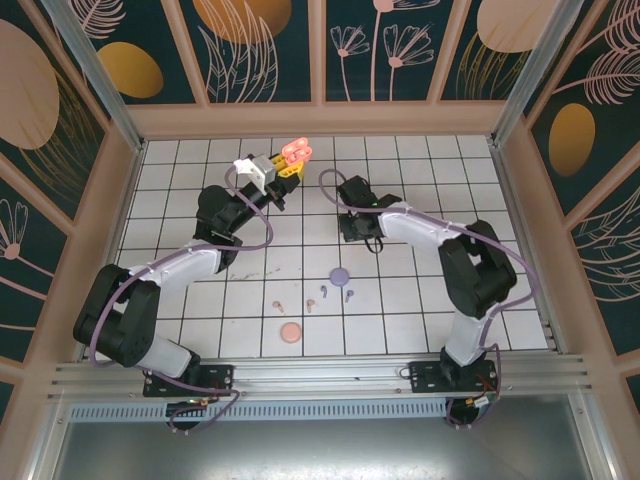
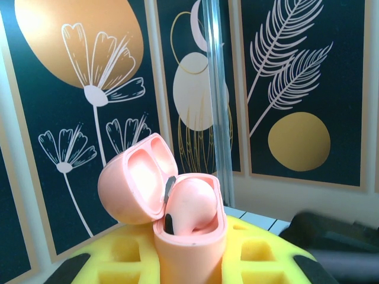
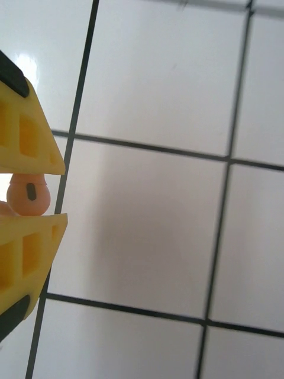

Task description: Insert wireless bluetooth earbuds into charging case

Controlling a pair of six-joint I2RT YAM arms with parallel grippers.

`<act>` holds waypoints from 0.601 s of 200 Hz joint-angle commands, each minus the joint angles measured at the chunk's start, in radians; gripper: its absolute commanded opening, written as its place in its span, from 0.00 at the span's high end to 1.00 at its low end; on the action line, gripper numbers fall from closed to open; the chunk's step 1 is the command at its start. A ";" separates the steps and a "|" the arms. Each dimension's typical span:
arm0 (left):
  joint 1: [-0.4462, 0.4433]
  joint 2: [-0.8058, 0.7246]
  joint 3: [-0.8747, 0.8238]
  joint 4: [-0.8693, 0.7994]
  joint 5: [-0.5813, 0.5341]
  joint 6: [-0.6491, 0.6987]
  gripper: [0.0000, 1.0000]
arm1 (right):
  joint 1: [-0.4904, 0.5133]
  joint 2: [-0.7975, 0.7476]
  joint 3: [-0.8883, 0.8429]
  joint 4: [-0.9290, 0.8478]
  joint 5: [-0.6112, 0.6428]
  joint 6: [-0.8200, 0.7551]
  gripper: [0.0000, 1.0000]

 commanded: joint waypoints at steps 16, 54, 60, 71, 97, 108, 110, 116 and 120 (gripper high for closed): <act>-0.006 -0.010 0.041 0.022 0.023 -0.003 1.00 | 0.007 -0.159 0.052 0.048 0.034 0.006 0.81; -0.006 -0.007 0.066 -0.004 0.048 0.020 1.00 | 0.010 -0.304 0.104 0.156 0.015 -0.050 0.80; -0.006 -0.007 0.070 -0.009 0.053 0.027 1.00 | 0.010 -0.328 0.106 0.183 0.006 -0.062 0.80; -0.006 -0.005 0.079 -0.024 0.062 0.036 1.00 | 0.011 -0.368 0.112 0.238 -0.017 -0.083 0.80; -0.006 0.002 0.104 -0.050 0.092 0.049 1.00 | 0.013 -0.448 0.115 0.375 -0.081 -0.125 0.79; -0.006 0.007 0.112 -0.058 0.106 0.047 1.00 | 0.013 -0.469 0.121 0.422 -0.105 -0.137 0.79; -0.006 0.008 0.114 -0.059 0.108 0.047 1.00 | 0.013 -0.473 0.124 0.429 -0.110 -0.140 0.79; -0.006 0.010 0.120 -0.064 0.115 0.044 1.00 | 0.013 -0.480 0.128 0.445 -0.120 -0.144 0.78; -0.006 0.011 0.124 -0.067 0.119 0.044 1.00 | 0.013 -0.483 0.132 0.458 -0.121 -0.147 0.78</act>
